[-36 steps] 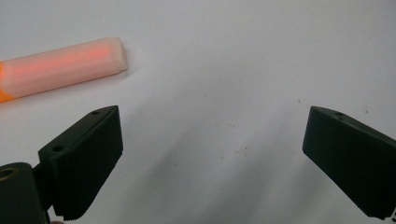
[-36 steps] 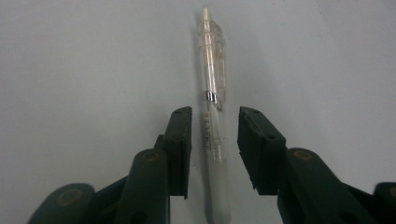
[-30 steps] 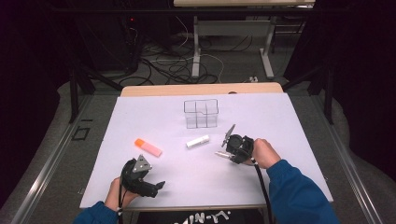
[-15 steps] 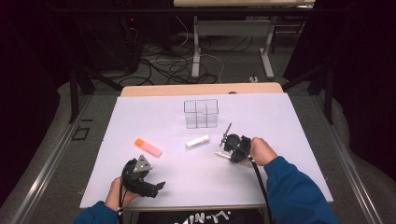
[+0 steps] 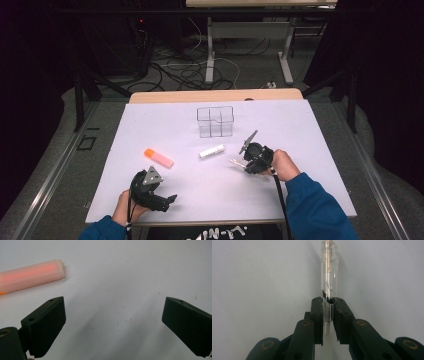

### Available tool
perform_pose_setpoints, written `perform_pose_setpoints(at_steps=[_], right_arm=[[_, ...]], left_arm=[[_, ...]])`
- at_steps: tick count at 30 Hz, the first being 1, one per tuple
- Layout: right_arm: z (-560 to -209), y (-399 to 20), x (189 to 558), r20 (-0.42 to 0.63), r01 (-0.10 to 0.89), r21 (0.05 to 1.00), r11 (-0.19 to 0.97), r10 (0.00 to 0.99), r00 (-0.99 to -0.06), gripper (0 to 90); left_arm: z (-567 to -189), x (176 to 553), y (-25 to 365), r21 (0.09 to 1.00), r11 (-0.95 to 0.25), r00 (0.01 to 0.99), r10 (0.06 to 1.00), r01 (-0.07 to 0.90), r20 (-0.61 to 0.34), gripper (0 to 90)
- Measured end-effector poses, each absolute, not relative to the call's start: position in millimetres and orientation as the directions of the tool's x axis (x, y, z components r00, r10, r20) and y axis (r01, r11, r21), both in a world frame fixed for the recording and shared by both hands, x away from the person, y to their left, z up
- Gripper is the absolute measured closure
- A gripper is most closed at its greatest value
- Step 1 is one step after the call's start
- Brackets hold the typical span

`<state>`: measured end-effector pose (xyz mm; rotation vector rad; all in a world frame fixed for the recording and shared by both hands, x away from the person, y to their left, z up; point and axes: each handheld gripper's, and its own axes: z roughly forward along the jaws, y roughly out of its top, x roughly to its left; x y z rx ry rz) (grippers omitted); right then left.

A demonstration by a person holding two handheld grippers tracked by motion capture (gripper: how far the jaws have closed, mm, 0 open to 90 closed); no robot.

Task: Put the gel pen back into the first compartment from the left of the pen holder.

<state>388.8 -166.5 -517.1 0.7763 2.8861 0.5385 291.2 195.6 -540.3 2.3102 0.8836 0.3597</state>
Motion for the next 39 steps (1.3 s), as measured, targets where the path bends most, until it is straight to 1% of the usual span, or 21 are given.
perform_pose_setpoints(at_steps=[1,2,4,6,8,10,13,14,16,17,18,21,22,26,29,39], right_arm=[[-514,-169,387,-0.008,0.466,0.391,0.793,0.509,-0.861,79.4],[-514,-169,387,-0.008,0.466,0.391,0.793,0.509,-0.861,79.4],[-510,-171,384,-0.004,0.475,0.428,0.769,0.527,-0.85,79.4],[-510,-172,383,0.002,0.469,0.446,0.763,0.523,-0.853,79.4],[-507,-173,379,0.006,0.481,0.462,0.745,0.54,-0.842,79.4],[-505,-176,374,0.004,0.48,0.497,0.723,0.552,-0.834,79.4],[-502,-177,371,0.005,0.489,0.516,0.704,0.568,-0.823,79.4],[-501,-178,370,0.005,0.483,0.541,0.689,0.571,-0.821,79.4],[-500,-178,370,0.007,0.487,0.548,0.68,0.578,-0.816,79.4],[-499,-178,370,0.01,0.486,0.569,0.663,0.585,-0.811,79.4],[-499,-177,369,0.011,0.487,0.574,0.658,0.588,-0.809,79.4],[-498,-177,368,0.004,0.485,0.588,0.647,0.597,-0.802,79.4],[-498,-177,368,0.005,0.484,0.609,0.628,0.608,-0.794,79.4],[-497,-177,367,0.014,0.491,0.634,0.597,0.626,-0.779,79.4],[-497,-175,367,0.004,0.471,0.674,0.569,0.635,-0.773,79.4],[-497,-168,371,0.0,0.452,0.728,0.516,0.659,-0.752,79.4]], left_arm=[[-538,291,197,0.633,-0.587,0.747,0.665,0.504,0.022,5.5],[-538,291,197,0.633,-0.587,0.747,0.665,0.504,0.022,5.5],[-538,292,197,0.633,-0.588,0.748,0.664,0.504,0.021,5.5],[-538,291,197,0.633,-0.588,0.749,0.662,0.504,0.019,5.5],[-540,291,195,0.652,-0.574,0.741,0.671,0.496,0.027,5.5],[-539,291,195,0.651,-0.576,0.744,0.668,0.494,0.026,5.5],[-539,291,195,0.651,-0.575,0.744,0.668,0.494,0.026,5.5],[-540,291,196,0.651,-0.576,0.744,0.667,0.494,0.025,5.5],[-540,291,196,0.654,-0.576,0.746,0.665,0.489,0.028,5.5],[-539,290,196,0.655,-0.575,0.745,0.667,0.489,0.029,5.5],[-538,290,197,0.642,-0.583,0.75,0.661,0.497,0.02,5.5],[-537,290,197,0.641,-0.585,0.751,0.66,0.497,0.02,5.4],[-539,290,196,0.656,-0.571,0.743,0.669,0.493,0.023,5.4],[-539,291,195,0.654,-0.575,0.746,0.665,0.491,0.025,5.5],[-539,290,195,0.656,-0.572,0.745,0.667,0.492,0.023,5.5],[-537,290,196,0.648,-0.579,0.75,0.661,0.495,0.018,5.4]])
